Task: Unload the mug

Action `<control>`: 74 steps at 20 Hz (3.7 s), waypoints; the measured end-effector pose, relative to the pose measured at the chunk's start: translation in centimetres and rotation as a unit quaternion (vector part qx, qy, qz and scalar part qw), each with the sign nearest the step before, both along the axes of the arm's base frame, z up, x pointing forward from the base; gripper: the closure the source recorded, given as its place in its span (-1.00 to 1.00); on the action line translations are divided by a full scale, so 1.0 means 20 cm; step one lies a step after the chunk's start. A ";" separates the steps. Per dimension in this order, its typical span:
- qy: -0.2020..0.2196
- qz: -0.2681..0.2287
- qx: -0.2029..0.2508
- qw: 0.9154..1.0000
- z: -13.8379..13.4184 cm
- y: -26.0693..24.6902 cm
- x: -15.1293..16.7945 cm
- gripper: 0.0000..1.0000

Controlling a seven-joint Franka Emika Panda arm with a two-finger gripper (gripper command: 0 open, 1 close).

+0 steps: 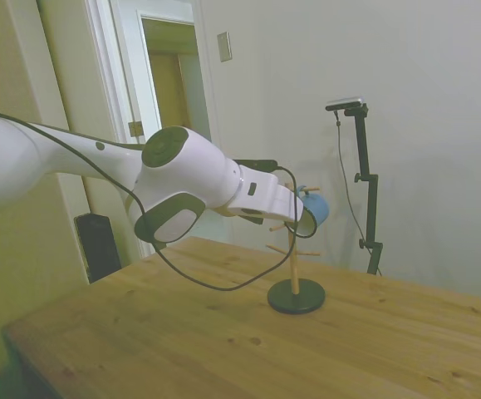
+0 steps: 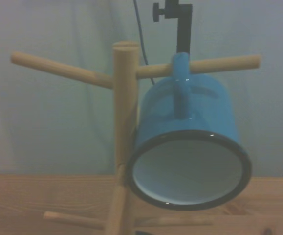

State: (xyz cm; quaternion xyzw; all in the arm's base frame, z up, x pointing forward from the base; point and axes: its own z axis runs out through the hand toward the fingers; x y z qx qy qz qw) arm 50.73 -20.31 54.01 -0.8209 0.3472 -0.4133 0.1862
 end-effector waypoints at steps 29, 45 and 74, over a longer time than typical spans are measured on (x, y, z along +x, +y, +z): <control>0.030 0.015 0.020 0.999 -0.03 -0.19 0.24 -1.00; 0.016 0.057 0.006 0.998 -0.07 -0.30 0.55 -1.00; -0.010 0.131 0.005 0.991 -0.10 -0.35 0.72 1.00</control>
